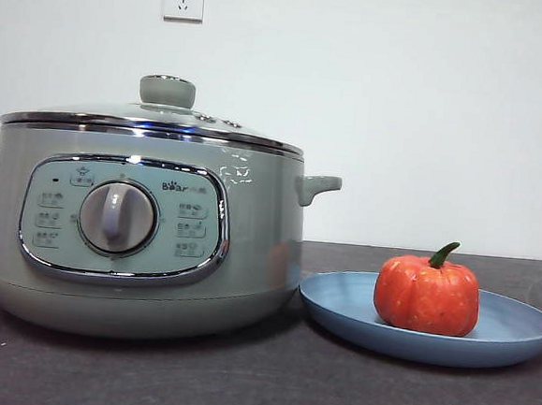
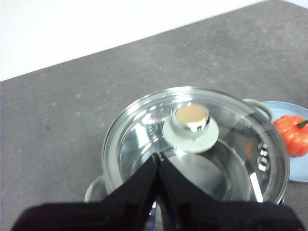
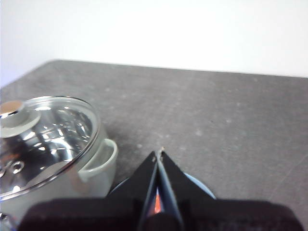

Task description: Take the pumpkin out from the steamer,put the pumpkin in the blue plate,close the lid

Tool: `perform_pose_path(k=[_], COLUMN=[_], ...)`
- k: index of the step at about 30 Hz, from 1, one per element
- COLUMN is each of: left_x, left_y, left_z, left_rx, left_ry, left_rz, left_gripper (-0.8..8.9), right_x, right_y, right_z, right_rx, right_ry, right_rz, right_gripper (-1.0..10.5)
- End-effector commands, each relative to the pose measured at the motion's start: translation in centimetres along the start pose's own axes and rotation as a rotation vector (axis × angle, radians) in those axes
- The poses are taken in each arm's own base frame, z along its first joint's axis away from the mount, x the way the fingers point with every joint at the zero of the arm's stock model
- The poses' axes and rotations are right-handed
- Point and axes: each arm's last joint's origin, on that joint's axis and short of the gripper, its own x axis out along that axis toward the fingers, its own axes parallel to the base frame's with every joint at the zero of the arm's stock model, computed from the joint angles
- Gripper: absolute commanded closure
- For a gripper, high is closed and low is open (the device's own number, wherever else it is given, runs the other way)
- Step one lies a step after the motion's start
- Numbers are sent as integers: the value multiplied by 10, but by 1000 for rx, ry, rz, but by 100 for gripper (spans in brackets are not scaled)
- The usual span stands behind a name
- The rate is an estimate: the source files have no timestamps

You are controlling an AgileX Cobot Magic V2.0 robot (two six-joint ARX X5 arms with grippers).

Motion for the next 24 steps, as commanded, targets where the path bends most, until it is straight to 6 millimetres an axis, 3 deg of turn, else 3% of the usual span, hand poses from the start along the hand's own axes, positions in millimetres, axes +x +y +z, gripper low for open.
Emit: perform_pose_path(k=[1, 9, 22, 24], left_x=[-8, -15, -15, -25], left_y=[0, 0, 0, 1], left_z=[-26, -43, -46, -49], left_rx=[-18, -68, -63, -49], left_ry=[-37, 41, 77, 55], left_rz=[10, 8, -2, 15], left_gripper=[822, 817, 817, 816], right_x=[-2, -2, -3, -3], right_y=[-1, -4, -5, -5], right_z=[-13, -14, -14, -14], right_rx=[15, 11, 10, 10], right_ry=[-12, 1, -2, -2], right_rz=[-3, -76, -109, -109], right_gripper=[963, 963, 963, 963])
